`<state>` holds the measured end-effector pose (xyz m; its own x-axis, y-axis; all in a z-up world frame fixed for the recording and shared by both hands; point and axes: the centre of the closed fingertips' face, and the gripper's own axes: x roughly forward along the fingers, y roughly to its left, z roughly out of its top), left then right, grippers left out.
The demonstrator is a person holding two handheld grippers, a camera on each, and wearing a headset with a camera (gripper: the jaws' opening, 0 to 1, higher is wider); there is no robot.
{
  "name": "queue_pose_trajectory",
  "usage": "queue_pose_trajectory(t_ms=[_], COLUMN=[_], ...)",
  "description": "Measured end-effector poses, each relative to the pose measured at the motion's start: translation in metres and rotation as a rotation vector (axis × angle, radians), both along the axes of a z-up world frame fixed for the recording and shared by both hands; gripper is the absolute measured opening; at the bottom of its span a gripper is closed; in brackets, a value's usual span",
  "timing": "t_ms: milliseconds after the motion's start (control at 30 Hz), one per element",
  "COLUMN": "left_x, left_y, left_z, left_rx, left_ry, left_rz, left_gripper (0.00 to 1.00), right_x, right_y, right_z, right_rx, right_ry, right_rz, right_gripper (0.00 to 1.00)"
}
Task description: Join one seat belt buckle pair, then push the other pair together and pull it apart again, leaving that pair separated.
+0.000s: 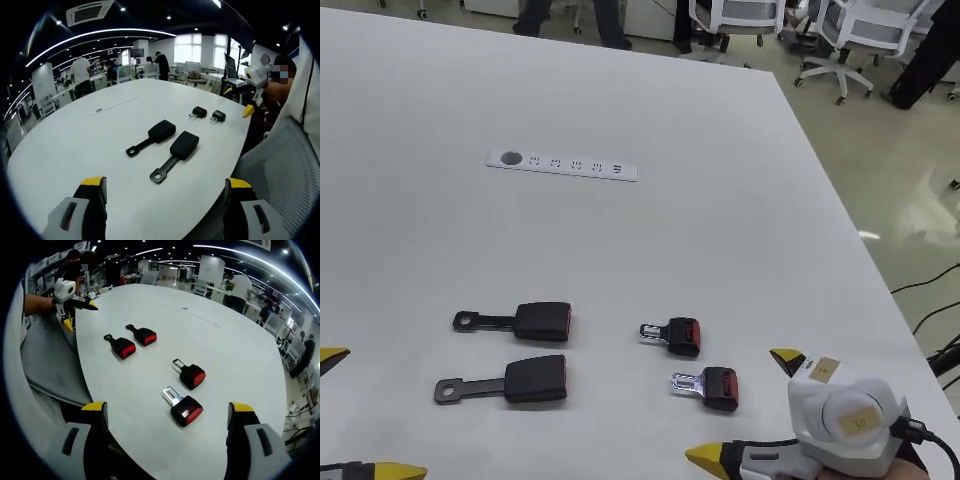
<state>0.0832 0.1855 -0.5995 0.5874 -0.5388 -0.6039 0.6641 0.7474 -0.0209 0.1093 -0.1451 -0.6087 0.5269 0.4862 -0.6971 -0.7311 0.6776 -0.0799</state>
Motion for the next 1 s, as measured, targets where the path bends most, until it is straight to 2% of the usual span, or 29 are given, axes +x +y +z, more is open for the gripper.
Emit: queue_pose_trajectory(t_ms=[733,1000], left_x=[-0.0019,-0.0001], left_y=[-0.0052,-0.0003], left_z=[0.0043,0.0026], left_rx=[0.008,0.007], left_ry=[0.001,-0.002], left_rz=[-0.010,-0.009], left_gripper=[0.99,0.99], right_x=[0.0012,0.0009], right_y=[-0.0009,-0.0012], right_z=[-0.0031,-0.0025], right_rx=[-0.005,-0.011], right_ry=[0.002,0.001], right_rz=[0.003,0.008], right_gripper=[0.98,0.96])
